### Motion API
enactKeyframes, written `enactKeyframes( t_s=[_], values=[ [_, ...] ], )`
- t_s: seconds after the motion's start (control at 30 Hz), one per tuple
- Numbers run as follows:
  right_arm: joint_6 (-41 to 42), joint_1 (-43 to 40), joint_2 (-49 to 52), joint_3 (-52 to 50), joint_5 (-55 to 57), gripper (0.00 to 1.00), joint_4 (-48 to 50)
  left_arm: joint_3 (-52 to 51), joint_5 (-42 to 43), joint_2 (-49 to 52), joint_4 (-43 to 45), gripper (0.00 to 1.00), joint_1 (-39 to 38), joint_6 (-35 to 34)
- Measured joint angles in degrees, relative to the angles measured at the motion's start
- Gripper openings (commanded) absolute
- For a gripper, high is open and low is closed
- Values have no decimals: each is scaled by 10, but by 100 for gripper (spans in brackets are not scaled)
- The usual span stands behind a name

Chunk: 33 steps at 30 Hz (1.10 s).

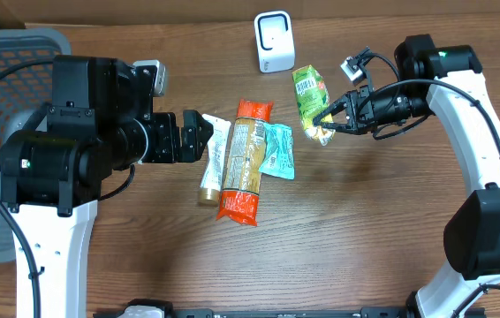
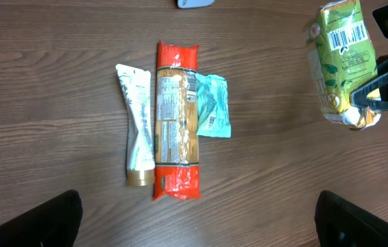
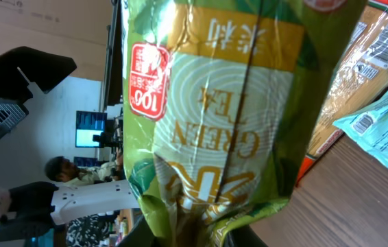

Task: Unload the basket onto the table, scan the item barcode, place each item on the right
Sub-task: 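Lift the green pouch with the right gripper toward the white scanner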

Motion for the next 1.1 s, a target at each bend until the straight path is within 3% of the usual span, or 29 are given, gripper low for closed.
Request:
enactKeyframes(
  t_s=[0.17, 0.27, 0.4, 0.57, 0.73, 0.93, 1.1],
  values=[
    [39, 4, 2, 59, 67, 4, 1, 0, 0, 0, 0, 100, 0, 0],
    [102, 16, 6, 168, 173, 4, 12, 0, 0, 0, 0, 100, 0, 0],
    [178, 59, 5, 324, 409, 4, 72, 0, 0, 0, 0, 100, 0, 0],
    [206, 145, -1, 355, 704, 4, 202, 0, 0, 0, 0, 99, 0, 0],
    [158, 202, 54, 349, 895, 4, 286, 0, 0, 0, 0, 99, 0, 0],
    [106, 195, 179, 346, 985, 4, 410, 0, 0, 1, 0, 99, 0, 0],
    [-2, 193, 277, 338, 1040, 4, 517, 0, 0, 1, 0, 99, 0, 0]
  ],
)
